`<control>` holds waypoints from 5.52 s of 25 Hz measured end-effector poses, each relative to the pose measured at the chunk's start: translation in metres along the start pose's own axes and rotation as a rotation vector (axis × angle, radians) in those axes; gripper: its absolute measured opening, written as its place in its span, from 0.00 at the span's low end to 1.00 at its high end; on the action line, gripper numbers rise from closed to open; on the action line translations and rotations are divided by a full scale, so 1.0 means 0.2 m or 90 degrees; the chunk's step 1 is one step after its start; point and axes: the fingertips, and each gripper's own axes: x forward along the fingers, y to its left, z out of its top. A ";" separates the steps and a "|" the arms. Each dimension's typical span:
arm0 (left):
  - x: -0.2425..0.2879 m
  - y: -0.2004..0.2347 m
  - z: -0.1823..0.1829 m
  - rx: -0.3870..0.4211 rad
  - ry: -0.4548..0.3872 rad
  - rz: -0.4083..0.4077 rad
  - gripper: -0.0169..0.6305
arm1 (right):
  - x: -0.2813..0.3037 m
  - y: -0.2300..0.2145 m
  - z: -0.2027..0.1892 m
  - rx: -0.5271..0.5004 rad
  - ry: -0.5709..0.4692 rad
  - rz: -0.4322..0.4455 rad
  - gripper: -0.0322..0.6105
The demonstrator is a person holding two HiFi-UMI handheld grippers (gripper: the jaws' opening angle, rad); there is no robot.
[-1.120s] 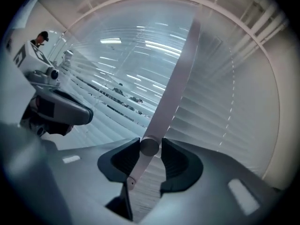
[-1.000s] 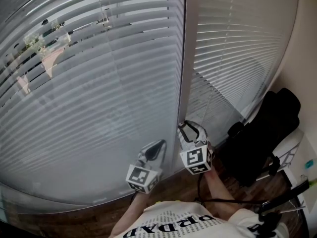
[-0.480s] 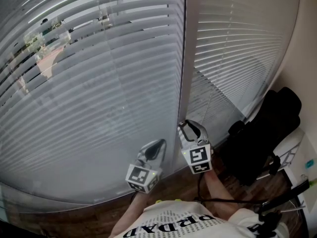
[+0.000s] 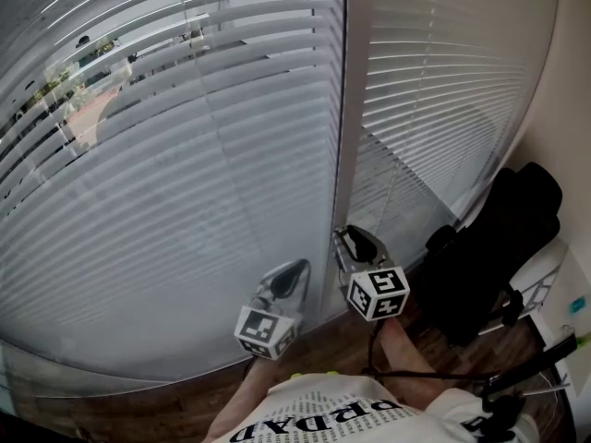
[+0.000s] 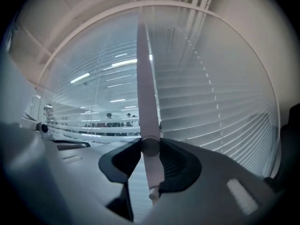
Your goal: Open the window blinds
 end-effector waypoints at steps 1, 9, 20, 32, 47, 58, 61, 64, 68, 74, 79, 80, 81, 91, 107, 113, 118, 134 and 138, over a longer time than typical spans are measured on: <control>0.00 0.00 0.00 -0.001 0.001 0.000 0.02 | 0.00 0.00 0.00 0.027 -0.005 0.004 0.26; 0.00 -0.01 0.00 0.000 0.002 -0.004 0.02 | 0.00 -0.02 0.00 0.198 -0.029 0.026 0.26; -0.01 -0.01 0.00 0.000 0.003 -0.005 0.01 | 0.00 0.00 0.01 0.020 0.009 0.019 0.26; -0.01 0.01 0.01 0.003 -0.002 -0.003 0.02 | 0.01 0.09 0.02 -0.452 0.072 -0.026 0.27; 0.00 0.00 0.02 0.000 -0.005 -0.008 0.02 | 0.00 0.03 0.03 -0.133 0.030 0.012 0.26; -0.01 0.00 0.02 0.002 -0.002 -0.003 0.01 | 0.00 0.00 0.03 0.103 0.003 0.048 0.26; -0.01 -0.01 0.02 0.004 -0.001 -0.006 0.01 | 0.00 0.00 0.03 0.083 0.000 0.043 0.26; -0.01 -0.01 0.02 0.005 0.000 -0.007 0.01 | 0.00 0.01 0.03 -0.038 0.019 0.028 0.26; -0.01 0.00 0.01 0.004 -0.001 -0.003 0.02 | -0.01 0.04 0.05 -0.202 0.048 0.016 0.28; -0.01 0.00 0.01 0.003 -0.002 -0.003 0.01 | 0.02 0.08 0.03 -0.393 0.095 -0.003 0.28; -0.01 0.02 0.01 0.003 0.000 0.005 0.02 | 0.01 0.07 0.03 -0.321 0.077 -0.003 0.26; -0.01 0.02 0.01 0.002 0.000 0.007 0.02 | 0.01 0.06 0.03 -0.303 0.073 -0.002 0.26; -0.01 0.02 0.01 0.002 0.000 0.008 0.02 | 0.01 0.06 0.03 -0.287 0.070 0.000 0.26; 0.01 0.00 0.01 0.002 -0.001 -0.002 0.02 | 0.00 0.03 0.03 -0.113 0.044 0.018 0.26; 0.00 0.01 -0.02 -0.002 0.002 -0.002 0.01 | 0.02 0.00 -0.01 0.023 0.031 0.018 0.26; -0.02 0.01 -0.05 0.001 0.002 -0.006 0.02 | 0.01 0.02 -0.06 0.009 0.031 0.013 0.26; 0.00 0.01 -0.01 -0.004 0.006 -0.010 0.01 | 0.03 0.01 -0.03 -0.005 0.035 0.002 0.25; 0.02 -0.02 -0.16 -0.020 0.013 -0.020 0.02 | 0.02 -0.03 -0.14 -0.017 0.033 -0.010 0.24; 0.03 -0.01 -0.18 -0.027 0.009 -0.018 0.02 | 0.02 -0.04 -0.16 -0.020 0.033 -0.014 0.24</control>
